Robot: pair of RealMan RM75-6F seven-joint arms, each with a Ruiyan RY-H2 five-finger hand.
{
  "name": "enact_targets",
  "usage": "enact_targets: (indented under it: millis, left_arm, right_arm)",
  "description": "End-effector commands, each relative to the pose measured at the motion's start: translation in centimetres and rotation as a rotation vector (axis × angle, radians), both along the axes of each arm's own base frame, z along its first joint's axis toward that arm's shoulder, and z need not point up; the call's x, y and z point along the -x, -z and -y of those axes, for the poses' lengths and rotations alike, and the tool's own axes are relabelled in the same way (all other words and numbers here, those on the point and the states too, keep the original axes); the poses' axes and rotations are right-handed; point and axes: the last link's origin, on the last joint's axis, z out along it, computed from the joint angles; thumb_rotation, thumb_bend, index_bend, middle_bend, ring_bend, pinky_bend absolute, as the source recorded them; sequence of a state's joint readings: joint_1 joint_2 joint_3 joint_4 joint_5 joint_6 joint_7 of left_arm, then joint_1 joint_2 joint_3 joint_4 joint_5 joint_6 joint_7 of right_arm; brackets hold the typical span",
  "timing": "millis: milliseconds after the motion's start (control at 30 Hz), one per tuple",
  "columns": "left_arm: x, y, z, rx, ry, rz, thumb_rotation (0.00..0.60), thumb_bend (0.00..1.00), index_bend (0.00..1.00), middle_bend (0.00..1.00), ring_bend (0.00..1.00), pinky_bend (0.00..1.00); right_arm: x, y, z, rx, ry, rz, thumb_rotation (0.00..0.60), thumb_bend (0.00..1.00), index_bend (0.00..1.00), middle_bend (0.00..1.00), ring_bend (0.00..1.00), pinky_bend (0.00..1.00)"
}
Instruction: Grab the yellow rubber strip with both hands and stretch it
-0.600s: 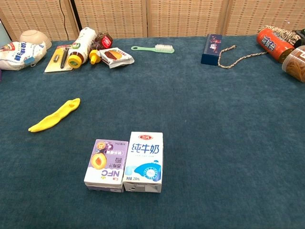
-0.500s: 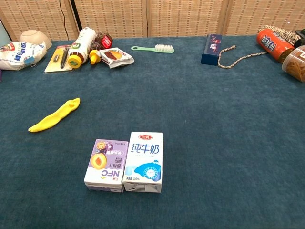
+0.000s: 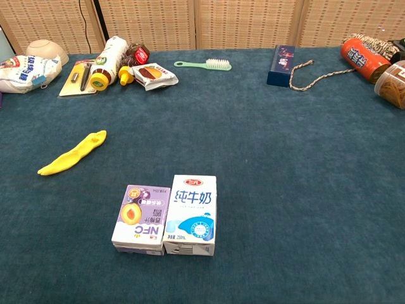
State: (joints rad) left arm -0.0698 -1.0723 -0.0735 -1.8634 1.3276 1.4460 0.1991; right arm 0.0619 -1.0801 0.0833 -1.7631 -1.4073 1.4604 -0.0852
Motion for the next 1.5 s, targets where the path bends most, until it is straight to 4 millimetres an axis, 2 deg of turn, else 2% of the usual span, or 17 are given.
enact_targets:
  millis: [33, 367, 400, 500, 933, 1100, 1333, 1500]
  left_arm:
    - [-0.4, 0.1, -0.5, 0.04, 0.017, -0.03, 0.6, 0.34, 0.46, 0.25, 0.22, 0.08]
    - [-1.9, 0.9, -3.3, 0.112, 0.064, -0.066, 0.6, 0.36, 0.47, 0.25, 0.23, 0.08]
    - [-2.3, 1.5, -4.2, 0.14, 0.082, -0.072, 0.6, 0.36, 0.47, 0.25, 0.23, 0.08]
    - [-2.6, 2.3, -5.3, 0.17, 0.082, -0.073, 0.6, 0.36, 0.46, 0.25, 0.23, 0.08]
    - [-3.2, 5.9, -8.8, 0.297, 0.06, -0.111, 0.6, 0.35, 0.45, 0.24, 0.22, 0.08]
    - [-3.8, 8.9, -10.2, 0.357, 0.047, -0.125, 0.6, 0.33, 0.45, 0.24, 0.22, 0.08]
    - [-4.4, 11.5, -11.1, 0.378, 0.013, -0.139, 0.6, 0.31, 0.45, 0.23, 0.22, 0.08]
    - [-4.9, 12.4, -11.5, 0.381, -0.001, -0.141, 0.6, 0.31, 0.45, 0.23, 0.22, 0.08]
  right_arm:
    - [0.0, 0.0, 0.0, 0.001, 0.001, 0.0, 0.6, 0.25, 0.3, 0.18, 0.14, 0.0]
    - [0.2, 0.0, -0.2, 0.002, 0.012, -0.002, 0.6, 0.25, 0.3, 0.18, 0.14, 0.0]
    - [0.3, -0.1, -0.3, 0.003, 0.016, -0.003, 0.6, 0.25, 0.3, 0.18, 0.14, 0.0]
    - [0.4, -0.1, -0.3, 0.002, 0.019, -0.003, 0.6, 0.25, 0.3, 0.18, 0.14, 0.0]
    - [0.8, -0.2, -0.6, 0.006, 0.036, -0.003, 0.6, 0.25, 0.3, 0.18, 0.14, 0.0]
    - [1.1, -0.2, -0.7, 0.003, 0.049, 0.0, 0.6, 0.25, 0.3, 0.18, 0.14, 0.0]
    - [1.4, -0.2, -0.8, -0.001, 0.058, 0.004, 0.6, 0.25, 0.3, 0.18, 0.14, 0.0]
    - [1.6, -0.3, -1.1, 0.003, 0.062, 0.006, 0.6, 0.25, 0.3, 0.18, 0.14, 0.0]
